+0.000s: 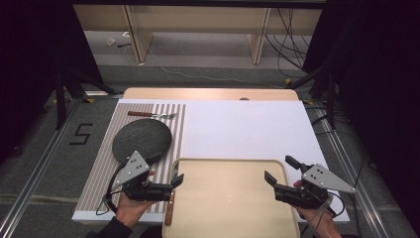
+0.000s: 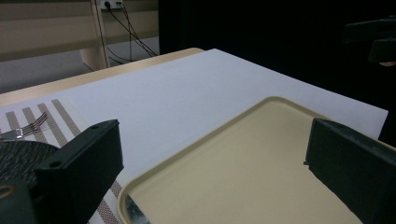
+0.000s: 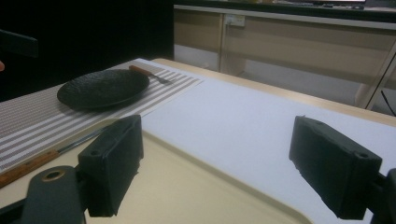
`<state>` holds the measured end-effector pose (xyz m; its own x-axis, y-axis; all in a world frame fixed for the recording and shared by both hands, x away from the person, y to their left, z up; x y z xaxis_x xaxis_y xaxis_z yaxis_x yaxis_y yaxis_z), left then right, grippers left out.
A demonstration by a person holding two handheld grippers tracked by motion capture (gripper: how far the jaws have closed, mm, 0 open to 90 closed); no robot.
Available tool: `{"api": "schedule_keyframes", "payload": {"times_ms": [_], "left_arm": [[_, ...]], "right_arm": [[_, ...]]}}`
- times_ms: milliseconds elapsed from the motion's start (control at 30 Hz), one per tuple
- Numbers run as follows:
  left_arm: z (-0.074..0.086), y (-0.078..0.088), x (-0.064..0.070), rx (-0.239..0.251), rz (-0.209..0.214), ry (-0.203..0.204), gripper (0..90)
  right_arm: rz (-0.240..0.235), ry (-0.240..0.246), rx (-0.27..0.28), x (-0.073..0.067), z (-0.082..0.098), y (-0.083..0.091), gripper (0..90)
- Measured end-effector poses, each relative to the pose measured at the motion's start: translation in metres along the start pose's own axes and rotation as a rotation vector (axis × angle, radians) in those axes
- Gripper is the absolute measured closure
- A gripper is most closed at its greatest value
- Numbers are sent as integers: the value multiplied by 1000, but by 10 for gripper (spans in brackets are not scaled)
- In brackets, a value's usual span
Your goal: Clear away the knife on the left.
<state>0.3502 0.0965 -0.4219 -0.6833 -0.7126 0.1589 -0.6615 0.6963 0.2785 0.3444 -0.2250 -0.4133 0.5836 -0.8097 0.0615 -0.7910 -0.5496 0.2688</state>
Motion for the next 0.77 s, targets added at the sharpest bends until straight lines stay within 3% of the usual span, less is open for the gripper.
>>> {"api": "schedule_keyframes", "payload": {"times_ms": [767], "left_arm": [[6,-3,5,-33,14,-16,32]], "right_arm": [[-1,-1,1,0,0,0,184]]}}
Point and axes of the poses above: each handheld gripper's, and its own axes: y roughly backward along the jaws, z roughly out of its underside, x roughly to its right, the point moved 8 cm from there along -y, roughly forward along the jaws, and after that the axes turned 3 degrees about y, right-handed, at the moved point
